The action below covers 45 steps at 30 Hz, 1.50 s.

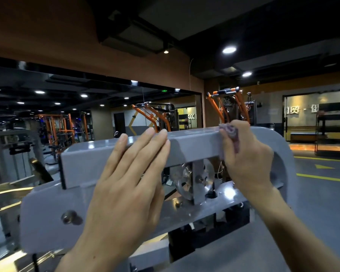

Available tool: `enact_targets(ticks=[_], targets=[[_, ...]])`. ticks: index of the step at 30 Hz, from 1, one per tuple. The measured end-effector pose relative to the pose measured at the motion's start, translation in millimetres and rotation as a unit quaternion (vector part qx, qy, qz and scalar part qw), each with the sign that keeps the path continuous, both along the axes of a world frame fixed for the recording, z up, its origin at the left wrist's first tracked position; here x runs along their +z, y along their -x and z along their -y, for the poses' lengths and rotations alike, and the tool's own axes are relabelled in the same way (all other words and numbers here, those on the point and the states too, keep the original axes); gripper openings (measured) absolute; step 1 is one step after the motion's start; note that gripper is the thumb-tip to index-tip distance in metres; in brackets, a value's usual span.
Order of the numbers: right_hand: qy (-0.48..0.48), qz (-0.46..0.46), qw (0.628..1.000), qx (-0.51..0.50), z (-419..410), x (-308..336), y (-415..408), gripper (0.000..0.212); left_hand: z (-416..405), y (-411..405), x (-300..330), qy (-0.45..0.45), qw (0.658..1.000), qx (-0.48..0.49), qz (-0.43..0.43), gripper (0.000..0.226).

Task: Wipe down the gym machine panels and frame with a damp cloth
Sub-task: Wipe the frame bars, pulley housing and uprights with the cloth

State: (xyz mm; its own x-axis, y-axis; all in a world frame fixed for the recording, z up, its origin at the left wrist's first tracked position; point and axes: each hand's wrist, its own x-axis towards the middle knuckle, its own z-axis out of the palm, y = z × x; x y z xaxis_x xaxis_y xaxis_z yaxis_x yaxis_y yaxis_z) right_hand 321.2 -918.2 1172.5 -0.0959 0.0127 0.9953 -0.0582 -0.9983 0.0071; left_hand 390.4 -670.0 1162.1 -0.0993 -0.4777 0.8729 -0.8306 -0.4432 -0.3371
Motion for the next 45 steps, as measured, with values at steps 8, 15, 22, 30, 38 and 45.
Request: enact_targets(ticks=[8,15,22,30,38,45], targets=[[0.127,0.000,0.991,0.037,6.4,-1.7,-12.7,0.022,68.6,16.5,8.1,-0.014,1.000,0.004,-0.011,0.055],[-0.046,0.008,0.999,0.006,113.5,-16.8,24.3,0.008,105.8,23.6,10.2,-0.004,1.000,0.008,0.002,0.053],[0.016,0.024,0.999,0.046,73.9,-2.2,5.6,0.024,153.1,37.8,8.5,0.008,1.000,-0.020,-0.001,0.055],[-0.052,0.021,0.998,0.026,149.8,-23.7,27.5,0.008,189.0,45.1,7.5,0.007,0.999,-0.029,-0.012,0.055],[-0.097,0.060,0.991,0.073,138.2,-19.5,16.2,0.008,207.7,46.0,4.8,0.008,1.000,0.007,0.001,0.054],[-0.067,0.053,0.994,0.072,146.6,-25.4,13.8,0.009,228.5,52.2,6.8,0.009,1.000,0.010,0.000,0.053]])
